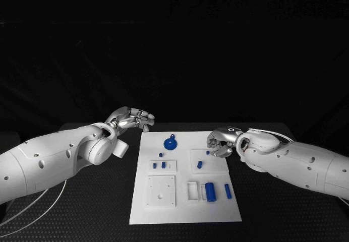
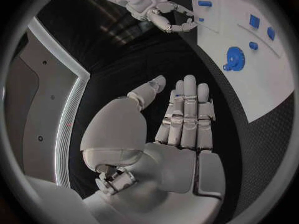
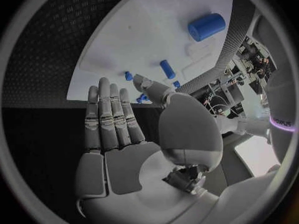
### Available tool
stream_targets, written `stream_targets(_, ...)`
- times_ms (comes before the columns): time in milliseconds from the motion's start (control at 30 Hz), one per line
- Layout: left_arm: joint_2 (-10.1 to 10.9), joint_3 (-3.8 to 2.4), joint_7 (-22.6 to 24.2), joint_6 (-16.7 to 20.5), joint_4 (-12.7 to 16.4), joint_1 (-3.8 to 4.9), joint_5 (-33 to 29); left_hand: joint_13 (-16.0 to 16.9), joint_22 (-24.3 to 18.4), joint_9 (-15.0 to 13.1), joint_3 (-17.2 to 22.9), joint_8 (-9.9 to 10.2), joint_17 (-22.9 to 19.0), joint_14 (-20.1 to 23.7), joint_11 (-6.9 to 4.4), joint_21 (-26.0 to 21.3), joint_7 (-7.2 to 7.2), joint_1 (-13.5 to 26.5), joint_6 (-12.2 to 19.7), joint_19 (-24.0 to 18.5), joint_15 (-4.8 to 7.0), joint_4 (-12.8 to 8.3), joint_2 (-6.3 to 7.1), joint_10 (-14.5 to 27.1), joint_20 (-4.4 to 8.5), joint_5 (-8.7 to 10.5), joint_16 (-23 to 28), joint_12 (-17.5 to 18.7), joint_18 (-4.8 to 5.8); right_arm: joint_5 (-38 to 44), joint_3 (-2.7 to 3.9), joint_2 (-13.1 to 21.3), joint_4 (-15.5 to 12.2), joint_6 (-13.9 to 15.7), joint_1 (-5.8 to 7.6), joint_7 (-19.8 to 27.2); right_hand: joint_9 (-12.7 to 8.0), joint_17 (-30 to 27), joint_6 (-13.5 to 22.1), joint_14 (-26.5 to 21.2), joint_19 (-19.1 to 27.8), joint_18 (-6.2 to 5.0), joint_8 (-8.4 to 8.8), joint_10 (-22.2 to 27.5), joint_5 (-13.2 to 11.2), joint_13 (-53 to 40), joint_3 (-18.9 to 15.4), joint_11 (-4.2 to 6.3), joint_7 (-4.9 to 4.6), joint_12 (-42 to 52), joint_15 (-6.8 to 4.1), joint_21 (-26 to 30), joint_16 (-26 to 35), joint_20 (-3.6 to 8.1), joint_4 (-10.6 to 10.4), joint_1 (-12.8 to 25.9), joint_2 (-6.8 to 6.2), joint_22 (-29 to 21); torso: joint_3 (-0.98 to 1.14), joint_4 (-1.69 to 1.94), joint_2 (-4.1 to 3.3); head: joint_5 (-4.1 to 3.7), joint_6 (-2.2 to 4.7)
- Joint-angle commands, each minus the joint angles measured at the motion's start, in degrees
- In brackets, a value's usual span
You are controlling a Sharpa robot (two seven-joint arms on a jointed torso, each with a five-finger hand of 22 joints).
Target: Assemble the parts on the task board
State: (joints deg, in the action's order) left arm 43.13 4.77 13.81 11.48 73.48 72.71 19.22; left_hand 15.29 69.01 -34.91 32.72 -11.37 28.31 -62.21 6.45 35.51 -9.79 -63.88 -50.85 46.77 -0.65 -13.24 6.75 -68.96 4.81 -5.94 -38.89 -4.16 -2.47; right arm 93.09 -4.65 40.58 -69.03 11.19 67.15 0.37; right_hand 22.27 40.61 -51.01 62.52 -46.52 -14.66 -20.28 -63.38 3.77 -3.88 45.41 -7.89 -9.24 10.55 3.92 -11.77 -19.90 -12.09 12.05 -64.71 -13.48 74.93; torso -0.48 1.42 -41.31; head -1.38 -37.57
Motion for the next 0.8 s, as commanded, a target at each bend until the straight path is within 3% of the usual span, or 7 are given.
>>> stream_targets(33,0.0,-0.05,0.8,-0.7,0.2,0.05,-2.6,-0.1,0.0,-0.1,-0.4,-0.3,0.1,-0.3,0.12,-0.4,0.02,0.4,0.4,-0.3,-0.34,0.1,-0.07,0.4,-0.15,0.34,0.3,0.3,0.75,3.0,-0.37,-0.5,0.5,2.3,-0.14,-1.1,-0.2,0.1,0.3,-0.5,0.7,-0.28,0.40,-0.3,-0.3,0.0,0.3,-0.19,-0.20,-0.8,0.39,0.4,0.5,-0.14,-0.4,-0.1,-0.95,1.0,0.05,0.04,0.00,0.23,-0.14)
stream_targets(233,0.0,-0.04,0.7,-0.7,0.2,0.05,-3.3,-0.2,0.0,0.0,-0.5,-0.2,0.3,-0.4,0.20,-0.5,-0.08,0.6,0.6,-0.2,-0.37,0.2,-0.03,0.7,-0.17,0.43,0.6,0.3,0.73,3.0,-0.48,-1.0,0.6,3.1,-0.34,-1.1,-0.3,0.1,0.4,-0.9,1.3,-0.25,0.51,-0.2,-0.6,0.0,0.8,-0.41,0.15,-1.8,0.54,0.6,1.0,-0.33,-0.7,-0.6,-1.49,1.1,0.12,0.08,-0.02,0.26,-0.30)
stream_targets(533,-0.2,-0.04,0.4,-1.2,0.4,0.05,-3.6,-0.2,0.1,0.1,-0.7,-0.1,0.5,-0.6,0.25,-0.6,-0.18,0.8,0.9,-0.1,-0.37,0.3,0.01,0.9,-0.17,0.59,0.9,0.3,0.70,3.5,-1.20,-2.3,1.3,2.6,-0.65,-1.4,-0.4,0.4,0.2,-0.6,1.1,-0.34,0.46,-1.0,-0.7,-0.1,1.4,-0.17,0.09,-2.1,0.41,0.5,1.0,-0.37,-1.0,-1.1,-1.06,1.2,0.08,0.01,-0.03,0.05,-0.52)
stream_targets(633,-0.2,-0.04,0.3,-1.3,0.4,0.05,-3.6,-0.2,0.1,0.1,-0.7,-0.1,0.6,-0.6,0.27,-0.7,-0.20,0.8,1.0,-0.1,-0.38,0.3,-0.01,0.9,-0.18,0.61,0.9,0.3,0.69,3.9,-1.37,-2.6,1.4,2.2,-0.83,-1.3,-0.3,0.6,-0.2,-0.3,0.9,-0.34,0.26,-2.0,-0.7,-0.3,1.6,0.16,-0.23,-2.0,0.29,0.3,0.9,-0.29,-1.1,-1.4,-0.73,1.2,0.08,0.05,-0.04,0.11,-0.48)
stream_targets(800,-0.1,-0.04,0.2,-1.3,0.4,0.05,-3.6,-0.3,0.1,0.1,-0.7,-0.1,0.6,-0.6,0.28,-0.7,-0.22,0.8,1.0,-0.1,-0.38,0.3,0.00,1.0,-0.18,0.63,1.0,0.3,0.68,4.6,-1.50,-3.0,1.6,1.9,-1.21,-1.3,-0.1,1.5,-1.7,0.8,-0.1,-0.34,-0.46,-4.6,-0.8,-1.2,1.7,1.17,0.36,-1.5,-0.19,-0.3,0.3,0.04,-0.9,-1.6,-0.13,1.2,0.07,0.00,-0.03,0.15,-0.62)
